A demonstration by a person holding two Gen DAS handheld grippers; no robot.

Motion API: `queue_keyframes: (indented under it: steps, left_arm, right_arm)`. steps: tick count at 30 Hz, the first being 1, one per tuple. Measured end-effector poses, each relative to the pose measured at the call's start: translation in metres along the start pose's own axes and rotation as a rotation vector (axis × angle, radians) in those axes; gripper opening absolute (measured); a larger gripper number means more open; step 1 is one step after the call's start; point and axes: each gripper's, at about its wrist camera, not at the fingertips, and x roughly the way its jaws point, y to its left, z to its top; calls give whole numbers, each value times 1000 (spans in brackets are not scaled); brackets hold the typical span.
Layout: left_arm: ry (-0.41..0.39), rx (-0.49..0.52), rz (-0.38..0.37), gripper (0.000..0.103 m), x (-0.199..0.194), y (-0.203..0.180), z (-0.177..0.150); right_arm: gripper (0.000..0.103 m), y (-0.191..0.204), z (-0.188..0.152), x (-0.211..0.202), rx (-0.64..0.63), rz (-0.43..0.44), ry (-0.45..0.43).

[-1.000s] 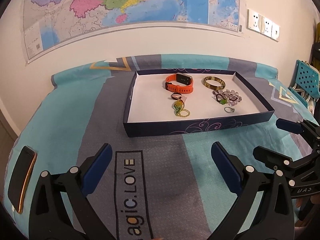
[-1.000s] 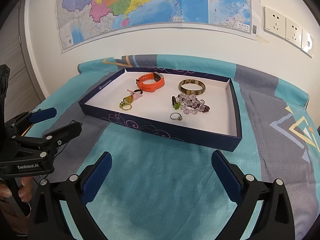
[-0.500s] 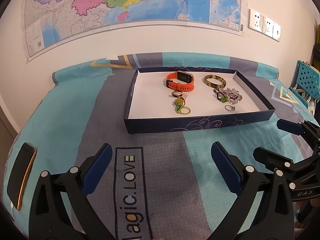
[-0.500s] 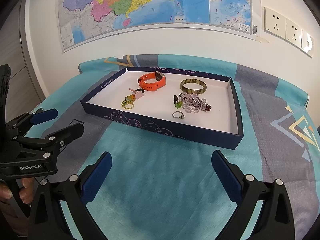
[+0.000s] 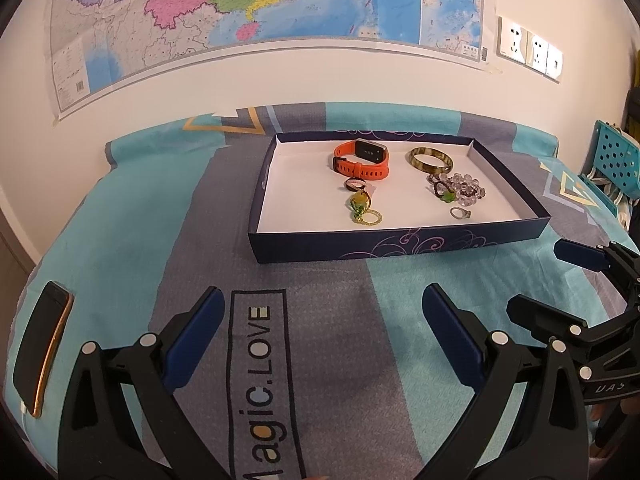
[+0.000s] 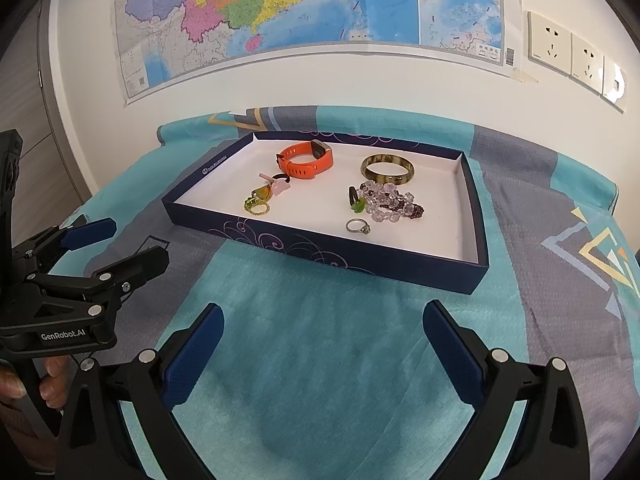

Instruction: Organize jewelry

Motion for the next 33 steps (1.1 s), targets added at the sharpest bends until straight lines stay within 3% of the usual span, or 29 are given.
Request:
queue_keyframes:
  steps: [33]
  left_arm:
    - [10,5,-1,98,3,-5,-4]
  right_arm:
    - [97,-1,-2,1,10,4,11]
